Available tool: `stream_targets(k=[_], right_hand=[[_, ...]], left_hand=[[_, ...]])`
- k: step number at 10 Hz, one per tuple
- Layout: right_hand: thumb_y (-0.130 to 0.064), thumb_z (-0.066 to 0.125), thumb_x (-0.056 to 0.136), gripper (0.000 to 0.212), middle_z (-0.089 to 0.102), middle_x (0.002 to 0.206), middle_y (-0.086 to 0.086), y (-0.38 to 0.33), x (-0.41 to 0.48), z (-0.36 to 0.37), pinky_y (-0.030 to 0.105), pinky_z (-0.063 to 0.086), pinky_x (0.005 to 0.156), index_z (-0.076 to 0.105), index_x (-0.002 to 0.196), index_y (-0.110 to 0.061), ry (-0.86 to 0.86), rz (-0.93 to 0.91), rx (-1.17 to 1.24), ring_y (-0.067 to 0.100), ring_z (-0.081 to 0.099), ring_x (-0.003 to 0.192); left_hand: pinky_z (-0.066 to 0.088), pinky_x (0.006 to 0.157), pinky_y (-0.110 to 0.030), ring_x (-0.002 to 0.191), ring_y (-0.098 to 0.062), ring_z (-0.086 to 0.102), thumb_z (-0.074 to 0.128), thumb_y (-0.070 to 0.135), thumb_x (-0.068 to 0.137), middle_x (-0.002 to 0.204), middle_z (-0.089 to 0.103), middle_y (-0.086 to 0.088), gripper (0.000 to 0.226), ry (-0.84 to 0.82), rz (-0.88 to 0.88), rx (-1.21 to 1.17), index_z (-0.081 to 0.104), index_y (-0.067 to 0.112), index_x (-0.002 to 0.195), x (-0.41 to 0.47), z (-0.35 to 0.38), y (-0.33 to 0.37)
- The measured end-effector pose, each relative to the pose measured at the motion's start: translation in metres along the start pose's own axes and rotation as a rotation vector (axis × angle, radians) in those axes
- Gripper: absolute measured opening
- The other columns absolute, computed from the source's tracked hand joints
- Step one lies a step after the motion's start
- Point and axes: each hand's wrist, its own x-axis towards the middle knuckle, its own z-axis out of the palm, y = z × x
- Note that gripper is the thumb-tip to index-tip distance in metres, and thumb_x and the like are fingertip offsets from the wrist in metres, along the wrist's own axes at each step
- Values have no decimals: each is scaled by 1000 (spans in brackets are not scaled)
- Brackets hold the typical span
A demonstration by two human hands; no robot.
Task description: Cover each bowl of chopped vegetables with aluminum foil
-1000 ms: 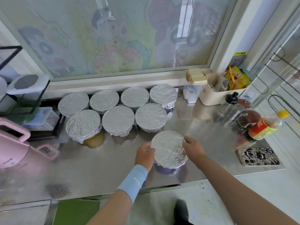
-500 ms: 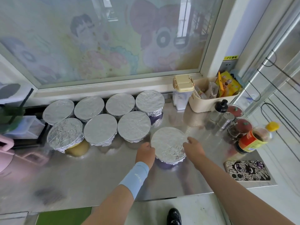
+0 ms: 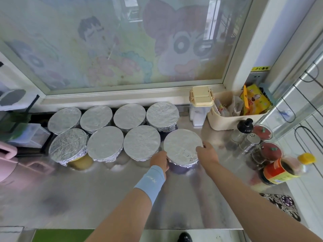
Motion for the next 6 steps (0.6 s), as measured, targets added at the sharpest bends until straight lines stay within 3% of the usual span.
stream_targets(k=[1, 2, 4, 5, 6], right_hand=[[-6, 50, 79, 13, 54, 73, 1, -4, 11, 3, 28, 40, 59, 56, 86, -14, -23, -23, 33, 23, 50, 68], [-5, 52, 80, 15, 54, 74, -1, -9, 15, 5, 28, 39, 59, 57, 91, -14, -62, -43, 30, 19, 51, 68], [-13, 56, 78, 29, 60, 91, 5, -11, 22, 8, 31, 46, 69, 59, 106, -14, -121, -55, 10, 26, 56, 84], [-33, 54, 61, 70, 62, 117, 10, -6, 30, 12, 41, 50, 90, 53, 128, -15, -139, -16, -16, 31, 60, 106], [-43, 51, 56, 83, 57, 131, 10, -5, 30, 14, 47, 51, 96, 46, 136, -21, -94, -41, -45, 33, 59, 113]], left_hand=[[54, 79, -33, 82, -19, 61, 50, 12, 96, 90, 63, -5, 11, 3, -66, -171, 61, 15, 97, -2, 8, 7], [54, 83, -34, 82, -18, 63, 50, 11, 96, 94, 66, -5, 16, 6, -52, -237, 63, 13, 105, 0, 9, 9], [50, 91, -36, 92, -15, 62, 50, 18, 96, 100, 67, -3, 17, -20, -29, -228, 64, 14, 104, 3, 9, 9], [50, 91, -36, 103, -17, 62, 51, 21, 94, 104, 66, -1, 19, -30, -44, -218, 65, 15, 106, -2, 5, 12], [47, 83, -34, 85, -15, 56, 45, 21, 98, 93, 58, 0, 15, -53, -52, -237, 56, 17, 107, -11, -3, 11]])
